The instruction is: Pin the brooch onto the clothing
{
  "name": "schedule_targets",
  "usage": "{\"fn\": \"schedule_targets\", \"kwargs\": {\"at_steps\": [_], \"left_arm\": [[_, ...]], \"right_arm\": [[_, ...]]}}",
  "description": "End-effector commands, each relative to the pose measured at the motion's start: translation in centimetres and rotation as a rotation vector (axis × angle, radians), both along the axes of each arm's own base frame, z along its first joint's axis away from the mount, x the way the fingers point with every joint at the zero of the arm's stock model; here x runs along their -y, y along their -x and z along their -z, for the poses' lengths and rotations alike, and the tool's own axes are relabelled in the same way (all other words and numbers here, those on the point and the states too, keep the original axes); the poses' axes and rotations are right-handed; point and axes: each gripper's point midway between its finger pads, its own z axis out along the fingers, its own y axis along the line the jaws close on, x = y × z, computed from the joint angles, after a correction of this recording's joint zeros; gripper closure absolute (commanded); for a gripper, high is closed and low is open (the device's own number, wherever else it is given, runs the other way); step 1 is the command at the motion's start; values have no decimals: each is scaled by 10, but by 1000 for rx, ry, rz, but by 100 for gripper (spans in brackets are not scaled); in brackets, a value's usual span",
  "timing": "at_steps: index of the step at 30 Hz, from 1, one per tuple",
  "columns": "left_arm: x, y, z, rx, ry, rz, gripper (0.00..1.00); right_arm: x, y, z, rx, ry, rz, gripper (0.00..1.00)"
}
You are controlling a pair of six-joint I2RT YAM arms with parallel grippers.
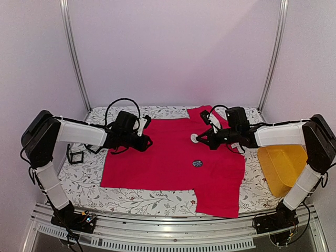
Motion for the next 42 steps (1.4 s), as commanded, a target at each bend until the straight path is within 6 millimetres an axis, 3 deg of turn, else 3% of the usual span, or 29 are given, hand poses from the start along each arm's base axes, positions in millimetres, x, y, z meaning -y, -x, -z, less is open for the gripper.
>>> {"fn": "schedule_targets", "kwargs": {"at_steps": [1,3,5,9,12,17,21,25,28,31,32,35,40,42], "left_arm": [[61,46,-2,147,-17,309,62],[101,91,0,293,-63,593,57],[122,110,7,365,-63,718,49],[137,99,42,272,-107,750,36],[140,90,70,228,-178,758,34],[138,76,82,209,-219,729,34],[129,76,87,133,-195,712,47],[123,88,90,53,-139,742,53],[120,89,98,22,-135,736,68],[121,85,98,34,-127,721,70],[120,84,96,42,-116,718,72],[121,82,87,53,-82,716,98],[130,90,53,93,35,753,100],[132,92,46,100,65,759,100]], "right_arm": [[10,-18,22,-29,-14,118,100],[13,-20,32,-40,-6,128,100],[14,-22,40,-48,2,133,100],[15,-26,51,-49,27,141,100],[16,-26,53,-29,41,135,100],[9,-21,53,-33,24,82,100],[5,-18,52,-26,6,57,100],[-3,-16,54,-45,-15,22,100],[-12,-13,60,-57,-15,-4,100],[-22,-9,64,-44,-7,-43,100],[-23,-9,66,-51,-10,-49,100],[-27,-9,73,-65,-15,-56,100],[-28,1,80,69,4,-46,100],[-28,3,73,165,-18,-40,100]]}}
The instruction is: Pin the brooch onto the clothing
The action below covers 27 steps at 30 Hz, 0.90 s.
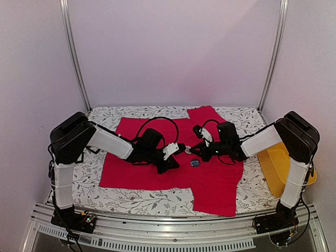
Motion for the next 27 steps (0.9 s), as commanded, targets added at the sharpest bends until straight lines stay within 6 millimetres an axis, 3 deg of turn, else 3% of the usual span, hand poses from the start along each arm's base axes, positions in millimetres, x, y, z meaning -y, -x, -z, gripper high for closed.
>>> {"fn": "schedule_targets", "kwargs": {"at_steps": [1,8,22,27], "left_arm": [[6,6,-30,-19,106,34,100],[10,11,-43,-38,157,73,100],[10,15,-49,-54,180,101,100],[10,16,-49,-56,181,103,100]], "right_arm": [[-3,6,-9,210,-32,7,100],[-11,32,-21,492,-30,-59,100],[-15,41,11,710,216,-74,100],[-15,54,20,747,266,-118,100]]}}
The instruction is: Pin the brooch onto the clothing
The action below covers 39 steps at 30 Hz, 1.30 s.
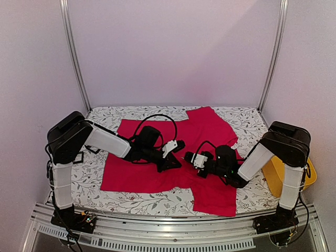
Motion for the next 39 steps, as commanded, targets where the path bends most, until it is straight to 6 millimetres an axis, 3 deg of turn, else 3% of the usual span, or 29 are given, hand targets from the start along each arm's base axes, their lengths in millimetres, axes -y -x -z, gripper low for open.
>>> {"fn": "schedule_targets", "kwargs": {"at_steps": [1,12,21,28,30,39], "left_arm": [[2,-1,-24,21,60,18,100],[2,-1,-22,18,54,13,100],[-3,-5,-18,24,40,-5,100],[-5,-9,-19,40,26,-24,100],[-7,-11,-19,44,21,-31,95],[-20,-9,-27,63,0,-69,55]], "right_arm": [[1,10,12,74,77,-19,100],[-10,23,22,94,122,-84,100],[-24,43,-13,-67,-80,-189,100],[-25,50,-24,-185,-169,-258,100],[-23,52,-26,-208,-183,-282,100],[-15,44,-32,-276,-234,-296,100]]}}
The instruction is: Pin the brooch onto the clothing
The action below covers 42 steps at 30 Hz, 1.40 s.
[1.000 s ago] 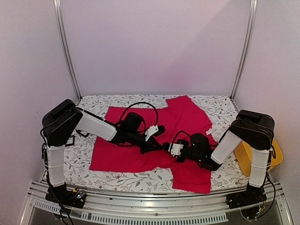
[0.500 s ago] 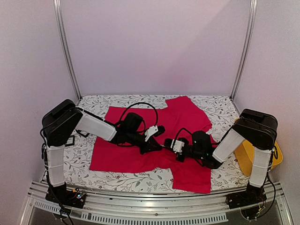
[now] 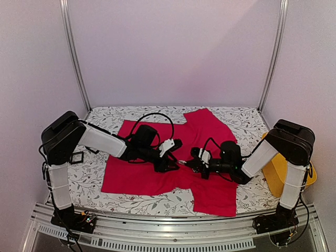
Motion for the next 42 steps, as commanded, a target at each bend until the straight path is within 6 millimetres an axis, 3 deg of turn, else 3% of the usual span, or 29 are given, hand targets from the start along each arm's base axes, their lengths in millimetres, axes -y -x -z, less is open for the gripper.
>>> {"fn": "schedule_targets", "kwargs": {"at_steps": [1,5,9,14,23,33,38,42], "left_arm": [[-10,-9,-23,56,24,-43,53],[-7,-4,-37,56,52,-16,49],[-8,1,-46,67,66,8,61],[-9,2,-42,79,48,18,72],[-2,4,-29,68,13,39,76],[5,7,-39,59,50,49,87],[8,16,-41,42,66,87,87],[11,20,-40,43,64,91,82]], "right_arm": [[-10,14,-21,-24,-71,-98,100],[-12,17,-24,-40,-87,-136,100],[-13,14,-26,-59,-99,-139,100],[-13,12,-27,-54,-101,-131,100],[-13,12,-32,-40,-102,-143,100],[-13,17,-32,-37,-96,-174,100],[-14,17,-33,-33,-96,-176,100],[-14,17,-34,-35,-96,-181,100]]}}
